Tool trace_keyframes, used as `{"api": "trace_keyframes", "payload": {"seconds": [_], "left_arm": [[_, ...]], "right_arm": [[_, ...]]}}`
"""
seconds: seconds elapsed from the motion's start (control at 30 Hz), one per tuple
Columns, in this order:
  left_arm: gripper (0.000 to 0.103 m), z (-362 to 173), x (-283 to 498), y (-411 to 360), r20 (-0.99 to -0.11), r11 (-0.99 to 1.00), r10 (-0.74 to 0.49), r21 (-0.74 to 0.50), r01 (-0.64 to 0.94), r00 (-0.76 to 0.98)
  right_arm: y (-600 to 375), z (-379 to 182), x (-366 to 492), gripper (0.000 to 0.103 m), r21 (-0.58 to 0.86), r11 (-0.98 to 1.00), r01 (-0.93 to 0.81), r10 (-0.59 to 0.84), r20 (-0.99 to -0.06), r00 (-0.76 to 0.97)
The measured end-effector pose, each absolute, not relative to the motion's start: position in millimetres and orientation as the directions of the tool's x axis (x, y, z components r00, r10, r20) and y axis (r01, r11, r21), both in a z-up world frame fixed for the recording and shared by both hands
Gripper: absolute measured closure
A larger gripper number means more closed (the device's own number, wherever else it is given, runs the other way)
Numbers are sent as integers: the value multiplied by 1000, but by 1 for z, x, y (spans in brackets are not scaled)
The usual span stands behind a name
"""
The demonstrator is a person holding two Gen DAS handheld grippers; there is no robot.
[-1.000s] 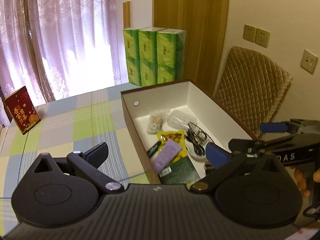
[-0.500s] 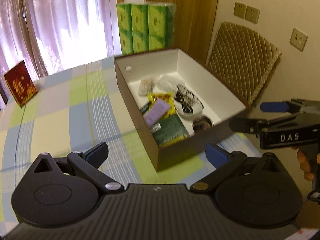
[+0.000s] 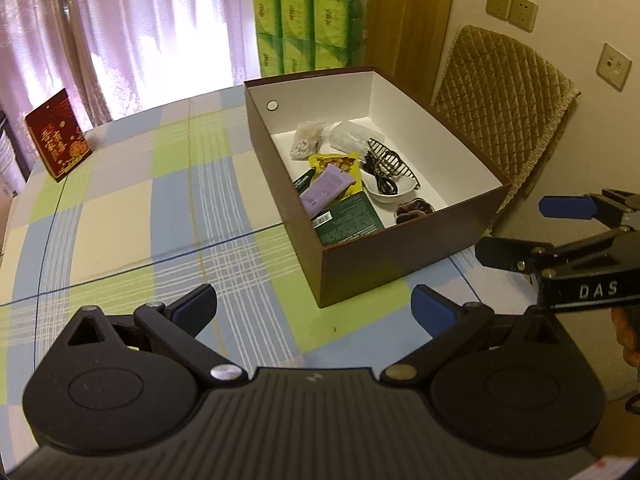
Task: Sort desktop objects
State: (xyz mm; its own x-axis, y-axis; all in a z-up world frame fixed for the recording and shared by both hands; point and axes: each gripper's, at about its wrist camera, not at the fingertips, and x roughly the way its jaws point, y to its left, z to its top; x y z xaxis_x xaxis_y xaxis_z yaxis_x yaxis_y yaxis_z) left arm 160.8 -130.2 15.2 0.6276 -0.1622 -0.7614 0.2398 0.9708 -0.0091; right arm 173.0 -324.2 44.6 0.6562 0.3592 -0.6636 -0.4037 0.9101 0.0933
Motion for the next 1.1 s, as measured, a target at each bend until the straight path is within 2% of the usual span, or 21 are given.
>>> {"api": "trace_keyframes", "payload": {"seconds": [1.1], "left_arm": [[1,-10,152,-145,-803,985,-99,5,173,587]], "right_arm": [[-334,5,169,2,78,887,-456,359,-737,573]]}}
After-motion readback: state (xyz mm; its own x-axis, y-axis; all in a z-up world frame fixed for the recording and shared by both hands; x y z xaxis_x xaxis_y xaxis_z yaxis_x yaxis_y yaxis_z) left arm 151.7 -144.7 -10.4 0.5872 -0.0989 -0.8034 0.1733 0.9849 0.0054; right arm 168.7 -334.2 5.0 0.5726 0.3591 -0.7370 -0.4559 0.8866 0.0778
